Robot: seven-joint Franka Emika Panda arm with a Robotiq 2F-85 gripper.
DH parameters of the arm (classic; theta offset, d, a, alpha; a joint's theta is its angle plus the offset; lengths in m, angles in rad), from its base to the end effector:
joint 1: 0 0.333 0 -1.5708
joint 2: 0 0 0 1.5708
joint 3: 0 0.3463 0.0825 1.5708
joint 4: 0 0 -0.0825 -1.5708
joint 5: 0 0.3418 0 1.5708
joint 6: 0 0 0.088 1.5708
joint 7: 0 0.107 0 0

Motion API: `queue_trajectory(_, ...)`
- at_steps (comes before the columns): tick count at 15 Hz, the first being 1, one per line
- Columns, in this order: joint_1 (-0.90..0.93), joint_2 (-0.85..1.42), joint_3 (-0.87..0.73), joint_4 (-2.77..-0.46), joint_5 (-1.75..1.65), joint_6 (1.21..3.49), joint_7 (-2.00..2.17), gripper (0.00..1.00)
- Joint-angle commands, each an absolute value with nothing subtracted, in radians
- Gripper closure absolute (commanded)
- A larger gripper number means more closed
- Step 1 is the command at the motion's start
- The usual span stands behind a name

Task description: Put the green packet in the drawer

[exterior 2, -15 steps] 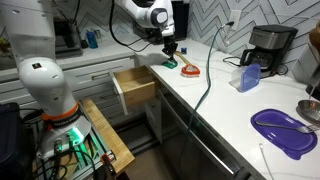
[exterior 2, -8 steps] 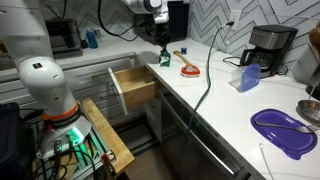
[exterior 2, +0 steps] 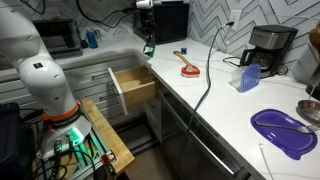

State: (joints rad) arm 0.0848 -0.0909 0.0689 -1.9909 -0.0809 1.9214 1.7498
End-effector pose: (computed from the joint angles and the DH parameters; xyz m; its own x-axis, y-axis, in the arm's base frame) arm 0.4861 0.0708 0.5480 0.0001 -0.9970 0.0778 -0.9994 -0.0028 -0.0344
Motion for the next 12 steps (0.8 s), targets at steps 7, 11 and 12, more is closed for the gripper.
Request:
queue_trajectory(7,0.119,-0.189,0.173,-2.097,0.084,1.809,1.939,1.0)
queue_trajectory(11,0.116,-0.161,0.175,-2.086,0.125,1.834,1.926,0.99)
queue_trajectory(12,0.116,-0.162,0.174,-2.096,0.136,1.846,1.926,0.99)
